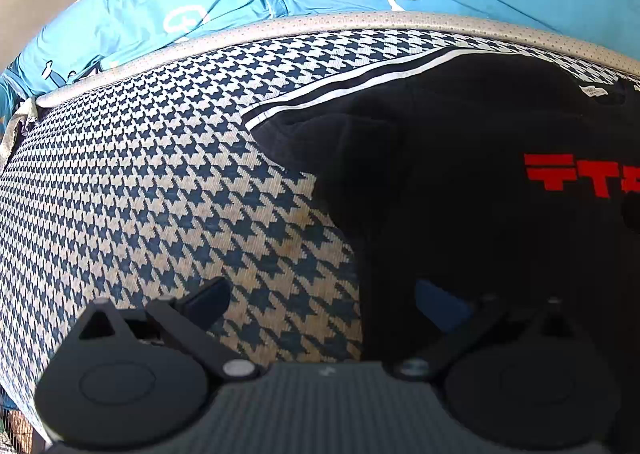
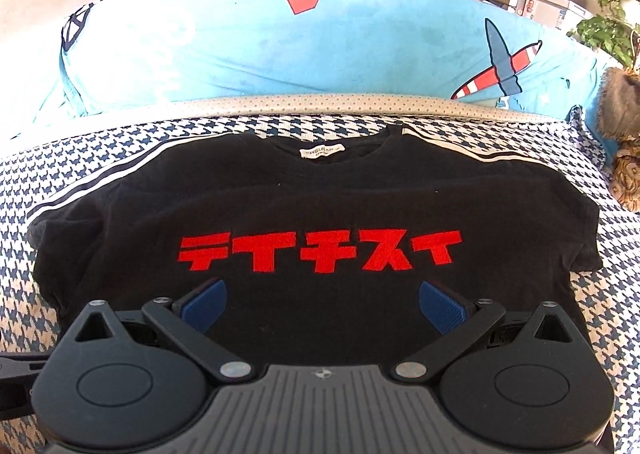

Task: Fold clothes

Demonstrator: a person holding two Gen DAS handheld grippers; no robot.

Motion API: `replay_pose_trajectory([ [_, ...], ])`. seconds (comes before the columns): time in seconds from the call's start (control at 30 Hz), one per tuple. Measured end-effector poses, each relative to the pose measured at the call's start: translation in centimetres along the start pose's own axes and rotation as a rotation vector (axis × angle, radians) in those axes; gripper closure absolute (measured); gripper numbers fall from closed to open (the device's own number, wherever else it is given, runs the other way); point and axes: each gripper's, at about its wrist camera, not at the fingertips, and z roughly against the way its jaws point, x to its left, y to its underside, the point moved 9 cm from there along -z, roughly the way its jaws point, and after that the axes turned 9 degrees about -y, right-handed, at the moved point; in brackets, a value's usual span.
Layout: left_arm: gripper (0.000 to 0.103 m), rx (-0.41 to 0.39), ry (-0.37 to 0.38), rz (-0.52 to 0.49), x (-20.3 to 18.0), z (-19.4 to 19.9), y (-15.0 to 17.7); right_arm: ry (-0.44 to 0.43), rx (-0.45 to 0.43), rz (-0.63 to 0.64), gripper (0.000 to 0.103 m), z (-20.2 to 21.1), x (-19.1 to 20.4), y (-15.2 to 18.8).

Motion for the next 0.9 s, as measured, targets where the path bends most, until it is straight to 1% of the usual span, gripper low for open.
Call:
replay_pose_trajectory([
  [0.33,0.0,-0.003,-0.002,-0.002,0.0,0.0,0.0,0.014,-0.049,-0.018,0.0,0.7,-0.5,-0.6],
  [0.9,0.0,-0.004,-0.003,-0.005,-0.1,0.1,0.1,0.03,-0.07,-0.041,0.0,1.1,-1.0,-0.8],
])
